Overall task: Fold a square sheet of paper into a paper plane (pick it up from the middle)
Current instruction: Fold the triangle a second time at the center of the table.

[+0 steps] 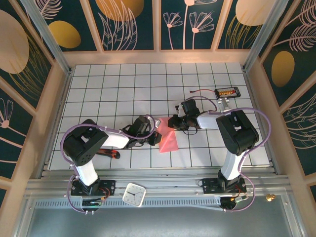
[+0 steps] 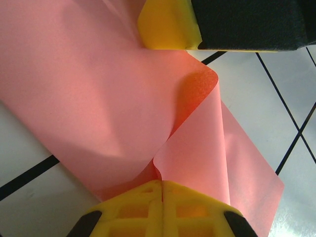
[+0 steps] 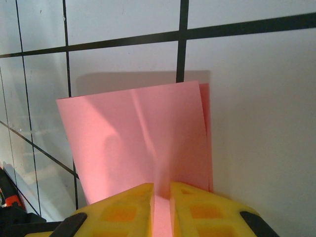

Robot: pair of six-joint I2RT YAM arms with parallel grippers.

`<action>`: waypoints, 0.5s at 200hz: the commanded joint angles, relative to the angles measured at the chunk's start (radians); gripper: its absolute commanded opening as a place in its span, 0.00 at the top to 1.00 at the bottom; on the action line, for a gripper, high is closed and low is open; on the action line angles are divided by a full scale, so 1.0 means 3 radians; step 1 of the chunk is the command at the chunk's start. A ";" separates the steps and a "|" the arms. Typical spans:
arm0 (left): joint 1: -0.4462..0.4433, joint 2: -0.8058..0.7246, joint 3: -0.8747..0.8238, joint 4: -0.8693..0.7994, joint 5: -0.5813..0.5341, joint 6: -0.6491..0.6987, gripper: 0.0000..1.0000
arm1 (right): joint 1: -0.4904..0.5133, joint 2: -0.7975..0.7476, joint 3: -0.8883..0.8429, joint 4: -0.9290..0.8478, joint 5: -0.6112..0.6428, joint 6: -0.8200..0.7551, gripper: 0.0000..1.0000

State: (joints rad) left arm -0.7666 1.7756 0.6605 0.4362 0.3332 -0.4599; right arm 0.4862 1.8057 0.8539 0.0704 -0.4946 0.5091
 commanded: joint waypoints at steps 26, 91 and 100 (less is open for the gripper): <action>0.0002 0.0109 0.0005 -0.0063 -0.0003 0.0030 1.00 | 0.0038 0.0108 -0.0009 -0.0158 0.0104 -0.0043 0.82; 0.0003 0.0034 -0.0031 0.0076 0.0086 -0.0033 1.00 | 0.0036 0.0091 -0.0037 -0.0145 0.0107 -0.0045 0.82; 0.0003 0.0012 -0.0056 0.0134 0.0095 -0.0059 1.00 | 0.0041 0.0100 -0.0035 -0.0137 0.0105 -0.0035 0.82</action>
State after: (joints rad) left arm -0.7647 1.7744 0.6601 0.4412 0.3443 -0.4614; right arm 0.4862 1.8057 0.8539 0.0708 -0.4946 0.5060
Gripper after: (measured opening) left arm 0.056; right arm 0.179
